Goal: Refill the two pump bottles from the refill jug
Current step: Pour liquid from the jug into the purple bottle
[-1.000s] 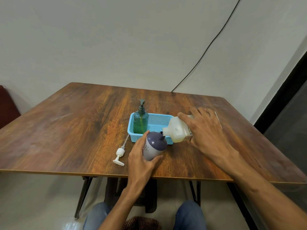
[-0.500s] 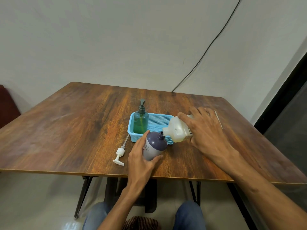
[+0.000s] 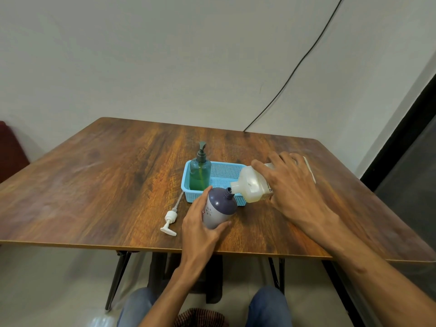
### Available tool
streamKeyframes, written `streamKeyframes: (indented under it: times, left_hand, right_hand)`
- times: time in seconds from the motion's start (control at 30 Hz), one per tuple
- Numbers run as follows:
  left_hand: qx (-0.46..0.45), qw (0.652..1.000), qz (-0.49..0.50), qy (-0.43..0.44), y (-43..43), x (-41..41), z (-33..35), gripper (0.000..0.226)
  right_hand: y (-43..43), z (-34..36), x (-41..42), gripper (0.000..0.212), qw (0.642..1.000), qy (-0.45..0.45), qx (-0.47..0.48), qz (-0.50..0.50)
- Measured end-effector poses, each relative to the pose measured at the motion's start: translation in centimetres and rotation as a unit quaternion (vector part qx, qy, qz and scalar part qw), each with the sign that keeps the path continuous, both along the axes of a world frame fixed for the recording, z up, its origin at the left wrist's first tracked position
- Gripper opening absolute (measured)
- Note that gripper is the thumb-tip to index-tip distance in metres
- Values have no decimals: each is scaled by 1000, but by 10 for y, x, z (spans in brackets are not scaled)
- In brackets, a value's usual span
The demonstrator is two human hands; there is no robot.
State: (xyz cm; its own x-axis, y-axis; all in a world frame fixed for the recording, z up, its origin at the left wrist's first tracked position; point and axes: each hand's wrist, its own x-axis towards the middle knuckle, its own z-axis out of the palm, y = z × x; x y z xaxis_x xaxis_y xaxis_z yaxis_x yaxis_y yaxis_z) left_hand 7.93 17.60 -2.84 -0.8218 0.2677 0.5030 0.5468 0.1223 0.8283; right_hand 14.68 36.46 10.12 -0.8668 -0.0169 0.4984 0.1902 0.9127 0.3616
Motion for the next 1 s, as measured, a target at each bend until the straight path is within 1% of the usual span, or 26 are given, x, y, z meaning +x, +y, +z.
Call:
streamKeyframes:
  times: [0.23, 0.47, 0.63, 0.87, 1.0]
  left_hand:
    - [7, 1000, 2, -4, 1, -1, 3, 91]
    - [9, 1000, 1, -3, 0, -1, 3, 91]
    - [10, 1000, 2, -5, 1, -1, 3, 92]
    - [7, 1000, 3, -7, 1, -1, 1, 93]
    - [9, 1000, 1, -7, 0, -1, 2, 93]
  right_hand:
    - [-1, 2, -2, 87, 1000, -6, 1, -8]
    - [-5, 6, -1, 83, 999, -32, -6, -18]
    - [-3, 5, -2, 86, 1000, -11, 1, -6]
    - [-6, 7, 0, 84, 1000, -20, 4, -10]
    - [-7, 8, 0, 87, 1000, -19, 5, -13]
